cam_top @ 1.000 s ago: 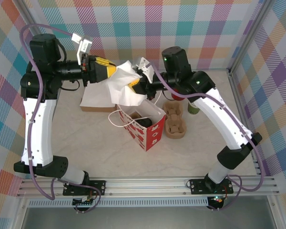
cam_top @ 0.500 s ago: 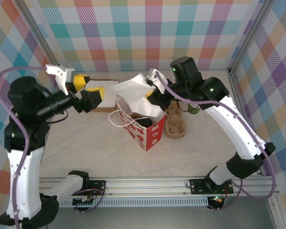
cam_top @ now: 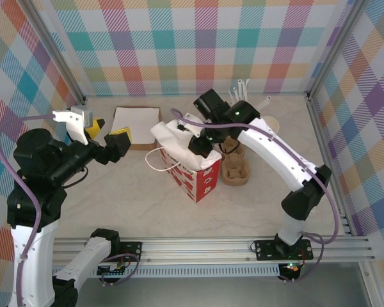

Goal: Pack the takeout coffee

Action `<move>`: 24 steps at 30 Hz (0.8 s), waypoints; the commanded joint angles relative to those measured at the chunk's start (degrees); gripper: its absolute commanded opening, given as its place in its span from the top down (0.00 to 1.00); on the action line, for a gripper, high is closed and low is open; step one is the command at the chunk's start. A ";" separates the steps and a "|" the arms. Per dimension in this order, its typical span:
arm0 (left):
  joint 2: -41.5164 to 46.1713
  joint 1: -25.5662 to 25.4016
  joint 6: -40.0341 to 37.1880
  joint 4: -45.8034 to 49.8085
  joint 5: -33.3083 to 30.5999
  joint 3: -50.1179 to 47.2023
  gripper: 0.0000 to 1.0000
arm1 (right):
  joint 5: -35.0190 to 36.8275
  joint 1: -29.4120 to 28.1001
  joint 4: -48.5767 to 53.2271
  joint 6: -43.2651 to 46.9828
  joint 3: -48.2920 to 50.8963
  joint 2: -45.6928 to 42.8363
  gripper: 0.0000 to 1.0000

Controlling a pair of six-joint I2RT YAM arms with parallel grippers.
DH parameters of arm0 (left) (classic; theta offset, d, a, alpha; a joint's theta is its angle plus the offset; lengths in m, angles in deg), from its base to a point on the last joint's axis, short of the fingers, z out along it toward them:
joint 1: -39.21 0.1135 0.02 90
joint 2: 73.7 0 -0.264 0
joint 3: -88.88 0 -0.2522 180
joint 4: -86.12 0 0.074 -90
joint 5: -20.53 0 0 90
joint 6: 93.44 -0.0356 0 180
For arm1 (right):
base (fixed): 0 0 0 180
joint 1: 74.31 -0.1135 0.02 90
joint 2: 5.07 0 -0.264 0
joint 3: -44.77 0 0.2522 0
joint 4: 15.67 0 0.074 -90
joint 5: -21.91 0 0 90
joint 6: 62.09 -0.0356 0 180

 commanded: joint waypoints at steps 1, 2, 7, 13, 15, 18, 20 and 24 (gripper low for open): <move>1.07 -0.50 -1.61 0.10 -1.40 -1.22 0.05 | 2.18 -0.89 6.36 -1.09 -3.08 2.28 1.00; 1.08 -0.50 -1.76 0.12 -1.46 -1.47 0.05 | 2.86 -1.01 7.29 -1.20 -3.27 3.06 1.00; 1.09 -0.50 -2.07 0.12 -1.41 -2.23 0.05 | 3.18 -1.44 8.85 -1.31 -3.11 5.57 1.00; 0.87 -0.50 -2.07 -0.23 -1.17 -3.25 0.04 | 3.71 -2.07 10.33 -0.50 -3.25 8.31 1.00; 0.66 -0.50 -2.06 -0.40 -1.15 -3.52 0.04 | 3.62 -2.16 10.71 -0.41 -3.29 9.43 0.99; 0.45 -0.50 -1.97 -0.50 -0.75 -3.69 0.04 | 3.57 -2.24 10.82 -0.73 -3.55 10.62 0.98; 0.36 -0.50 -1.97 -0.49 -0.79 -3.72 0.04 | 3.87 -2.19 10.75 -0.93 -4.02 10.87 0.97; 0.36 -0.52 -1.81 -0.59 -0.88 -3.95 0.04 | 4.51 -2.19 11.33 -1.12 -6.53 10.53 0.89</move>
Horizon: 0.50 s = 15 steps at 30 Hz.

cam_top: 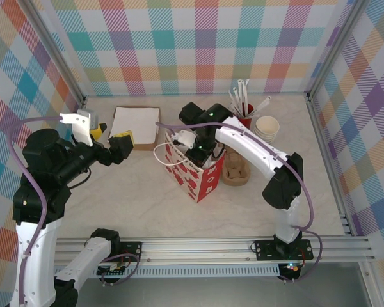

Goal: Pack the takeout coffee

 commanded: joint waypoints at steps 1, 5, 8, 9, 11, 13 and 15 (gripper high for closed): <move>0.13 -0.48 -0.72 -1.23 0.30 -0.65 0.04 | 0.55 -0.32 1.79 -0.46 -4.00 -0.48 0.85; 0.07 -0.48 -0.43 -1.36 0.52 -0.78 0.03 | 0.96 -0.31 2.40 -0.57 -6.54 -2.57 0.68; 0.16 -0.50 -0.12 -1.82 0.74 -1.11 0.03 | 1.09 -0.30 3.52 -0.57 -8.31 -3.98 0.59; 0.25 -0.48 -0.03 -1.93 0.83 -1.35 0.03 | 1.09 -0.35 4.01 -0.63 -8.91 -4.34 0.55; 0.25 -0.48 0.26 -2.07 0.96 -1.56 0.03 | 1.15 -0.35 5.19 -0.65 -9.99 -4.84 0.48; 0.29 -0.48 0.58 -2.33 1.09 -1.82 0.03 | 2.14 -0.31 5.83 -0.74 -10.86 -5.50 0.41; 0.34 -0.43 1.21 -2.83 1.30 -2.31 0.03 | 2.98 -0.30 6.36 -1.00 -12.23 -6.20 0.37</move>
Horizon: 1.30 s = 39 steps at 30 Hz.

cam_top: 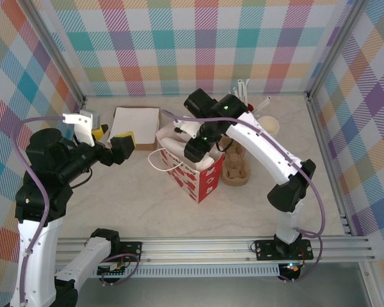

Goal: Pack the takeout coffee

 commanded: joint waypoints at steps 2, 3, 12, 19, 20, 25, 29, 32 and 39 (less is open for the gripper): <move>0.55 -0.45 1.98 -3.37 1.12 -1.64 0.03 | 1.01 -0.33 2.62 -0.96 -3.61 -3.70 0.33; 0.69 -0.45 2.73 -3.95 1.12 -2.15 0.03 | 0.86 -0.30 2.44 -1.21 -4.26 -4.42 0.32; 3.05 -0.46 13.20 -8.36 -10.60 -11.19 0.02 | 5.15 0.81 -4.04 -6.06 -0.68 -16.19 0.18; 6.28 -0.37 17.74 -7.59 -28.03 -19.70 0.00 | 13.24 7.16 -18.74 -13.28 24.93 -35.97 0.01; 6.59 -0.37 17.85 -7.63 -29.81 -21.06 0.00 | 13.96 9.01 -21.10 -14.58 29.08 -39.27 0.00; 6.75 -0.41 18.92 -8.03 -37.27 -27.18 0.00 | 15.94 18.75 -29.02 -19.88 48.18 -53.45 0.00; 7.81 -0.28 19.36 -13.63 -40.97 -34.82 0.00 | 19.50 24.44 -36.18 -21.72 63.85 -63.05 0.00; 8.85 -0.24 19.68 -20.93 -44.45 -42.39 0.00 | 22.47 27.32 -43.15 -22.38 75.64 -68.38 0.00; 7.32 1.56 16.56 -34.74 -45.49 -54.94 0.00 | 26.15 32.80 -63.15 -23.82 97.12 -71.00 0.00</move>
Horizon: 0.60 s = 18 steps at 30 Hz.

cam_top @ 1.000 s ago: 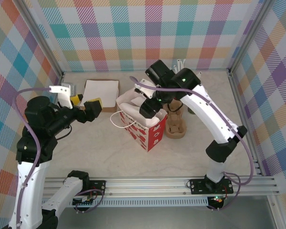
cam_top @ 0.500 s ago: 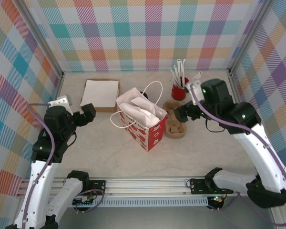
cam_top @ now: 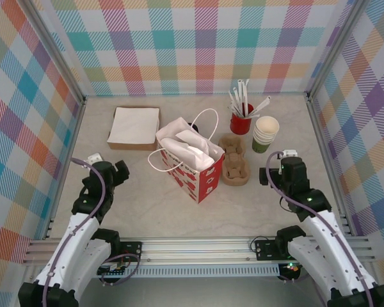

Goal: Pack the takeout coffee

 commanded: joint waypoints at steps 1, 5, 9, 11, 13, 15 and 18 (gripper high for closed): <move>-1.44 0.90 -3.82 -10.71 -0.13 -1.29 0.00 | 2.02 2.02 -17.39 -1.70 6.47 0.56 0.00; -5.88 1.60 -7.47 -14.39 1.34 -1.35 0.00 | 0.70 3.80 -34.55 -1.63 15.50 4.08 0.00; -9.88 1.68 -8.30 -21.50 1.65 -2.77 0.00 | -1.79 5.13 -50.10 -0.32 20.41 11.11 0.00; -13.16 1.67 -8.89 -24.95 1.55 -3.15 0.00 | -3.90 5.62 -55.61 1.97 20.27 15.01 0.00; -16.77 1.64 -9.87 -27.96 1.80 -3.19 0.00 | -6.58 6.77 -60.78 3.70 19.75 19.62 0.00; -20.33 1.68 -11.25 -32.60 2.42 -3.82 0.00 | -9.62 8.12 -65.14 4.87 18.21 25.08 0.00; -25.38 1.77 -14.00 -40.34 3.80 -4.58 0.00 | -13.08 9.72 -72.54 6.01 15.98 32.78 0.00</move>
